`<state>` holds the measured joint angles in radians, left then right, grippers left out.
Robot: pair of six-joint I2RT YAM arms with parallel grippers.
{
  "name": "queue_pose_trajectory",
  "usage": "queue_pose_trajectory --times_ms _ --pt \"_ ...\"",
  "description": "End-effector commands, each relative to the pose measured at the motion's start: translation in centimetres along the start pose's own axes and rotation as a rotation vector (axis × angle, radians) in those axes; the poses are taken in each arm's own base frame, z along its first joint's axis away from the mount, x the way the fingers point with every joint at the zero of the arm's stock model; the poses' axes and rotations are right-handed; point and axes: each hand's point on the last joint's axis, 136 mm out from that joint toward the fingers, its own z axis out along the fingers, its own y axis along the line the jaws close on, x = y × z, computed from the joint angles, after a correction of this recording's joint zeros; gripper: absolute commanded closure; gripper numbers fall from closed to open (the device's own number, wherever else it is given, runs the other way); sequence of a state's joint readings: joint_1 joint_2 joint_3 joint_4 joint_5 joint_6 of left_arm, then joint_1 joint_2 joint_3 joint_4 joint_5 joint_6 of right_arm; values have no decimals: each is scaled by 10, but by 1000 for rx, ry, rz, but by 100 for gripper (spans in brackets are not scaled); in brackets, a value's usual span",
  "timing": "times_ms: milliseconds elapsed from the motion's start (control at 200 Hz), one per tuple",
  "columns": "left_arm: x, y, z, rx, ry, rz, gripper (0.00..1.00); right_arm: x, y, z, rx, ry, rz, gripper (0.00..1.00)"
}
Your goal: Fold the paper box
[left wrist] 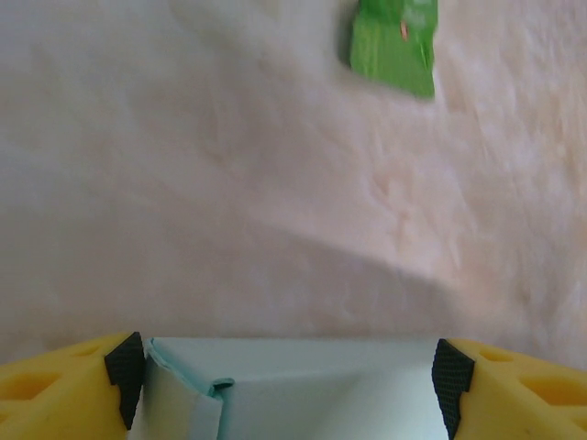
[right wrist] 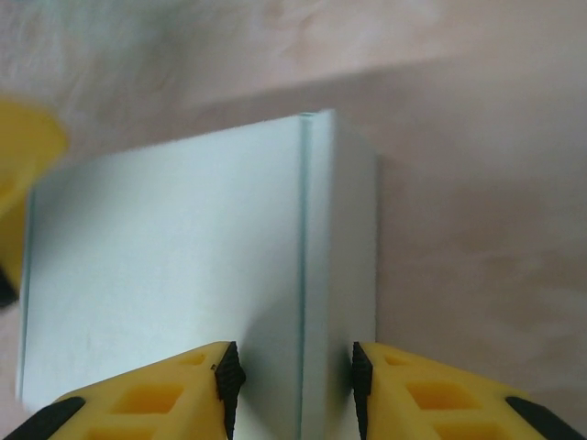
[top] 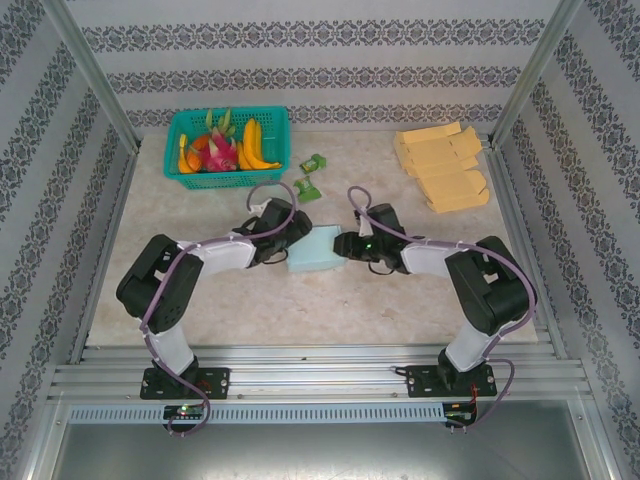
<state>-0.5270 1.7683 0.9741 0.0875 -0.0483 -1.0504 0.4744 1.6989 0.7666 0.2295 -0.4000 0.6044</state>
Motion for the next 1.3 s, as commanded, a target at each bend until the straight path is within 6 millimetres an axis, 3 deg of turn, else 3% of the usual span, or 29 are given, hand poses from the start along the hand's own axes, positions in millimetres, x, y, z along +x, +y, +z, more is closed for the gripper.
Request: queue_pose_trajectory --times_ms 0,170,365,600,784,889,1024,1159,1294 --pt "-25 -9 -1 34 -1 39 17 0 29 12 -23 -15 -12 60" --pt "-57 16 9 -6 -6 37 17 -20 60 31 -39 -64 -42 60" --pt "-77 52 24 -63 -2 -2 17 -43 77 62 -79 -86 -36 60" --pt "-116 80 22 -141 -61 27 17 -51 82 86 -96 -95 -29 60" --pt "-136 83 17 -175 -103 69 17 -52 75 85 -68 -124 -31 59" --pt "-144 85 11 -197 -118 81 15 -57 66 75 -27 -137 -36 58" --pt "-150 86 -5 -220 -138 91 14 -70 49 47 57 -158 -51 57" --pt "-152 75 -41 -212 -145 110 14 -89 31 3 211 -177 -129 57" --pt "-137 64 -87 -183 -110 135 15 -129 -5 -47 439 -211 -216 56"
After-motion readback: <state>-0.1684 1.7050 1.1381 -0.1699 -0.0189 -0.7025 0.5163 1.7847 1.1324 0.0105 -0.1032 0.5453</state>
